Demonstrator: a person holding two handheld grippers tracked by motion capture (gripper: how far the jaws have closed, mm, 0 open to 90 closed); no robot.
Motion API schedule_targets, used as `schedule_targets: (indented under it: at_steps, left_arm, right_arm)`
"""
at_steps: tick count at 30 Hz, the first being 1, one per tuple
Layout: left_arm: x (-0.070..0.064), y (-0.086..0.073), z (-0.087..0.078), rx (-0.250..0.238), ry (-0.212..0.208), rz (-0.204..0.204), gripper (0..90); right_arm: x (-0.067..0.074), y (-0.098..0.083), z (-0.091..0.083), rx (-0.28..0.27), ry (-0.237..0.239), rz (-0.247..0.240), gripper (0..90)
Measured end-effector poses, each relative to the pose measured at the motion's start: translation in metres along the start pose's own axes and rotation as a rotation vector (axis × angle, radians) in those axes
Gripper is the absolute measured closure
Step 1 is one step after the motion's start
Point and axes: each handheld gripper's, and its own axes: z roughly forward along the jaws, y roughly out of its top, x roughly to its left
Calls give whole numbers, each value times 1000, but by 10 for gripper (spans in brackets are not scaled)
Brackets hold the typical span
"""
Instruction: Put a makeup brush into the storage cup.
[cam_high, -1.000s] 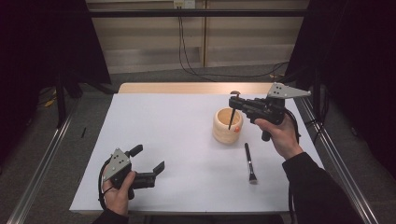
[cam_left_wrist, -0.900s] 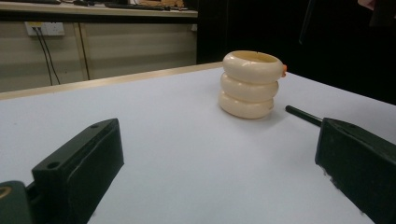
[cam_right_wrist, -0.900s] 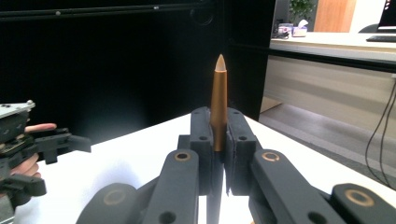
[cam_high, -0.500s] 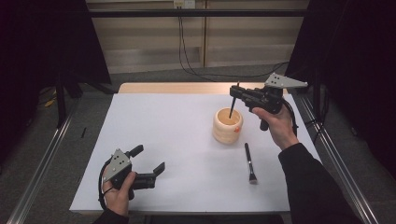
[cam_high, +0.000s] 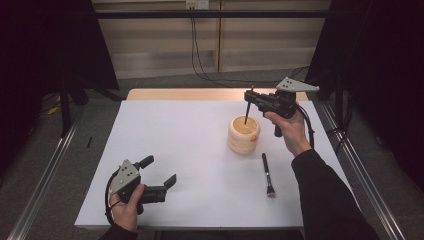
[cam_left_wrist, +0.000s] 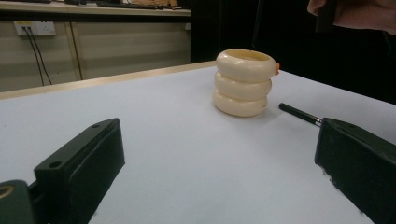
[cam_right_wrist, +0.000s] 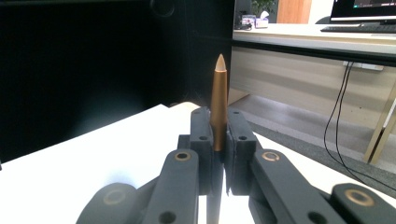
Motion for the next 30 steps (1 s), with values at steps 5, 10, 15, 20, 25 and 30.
schedule_targets:
  at_steps: [5,10,15,20,25,30]
  left_arm:
    - [0,0,-1,1,-2,3,14]
    - [1,0,0,-1,-9,-4,15]
    - [1,0,1,-1,-14,-1,18]
    - [1,0,1,-1,-17,4,18]
    - [1,0,0,2,-15,-3,18]
    - [1,0,-1,2,-12,-10,18]
  right_arm:
    - [-3,-9,1,24,-11,7,842]
    - [-7,-21,0,39,-18,20,842]
    - [-9,-35,1,54,-28,32,841]
    - [-8,-41,2,58,-22,38,842]
    - [-5,-40,3,51,-15,35,842]
    - [-7,-46,3,57,-21,43,841]
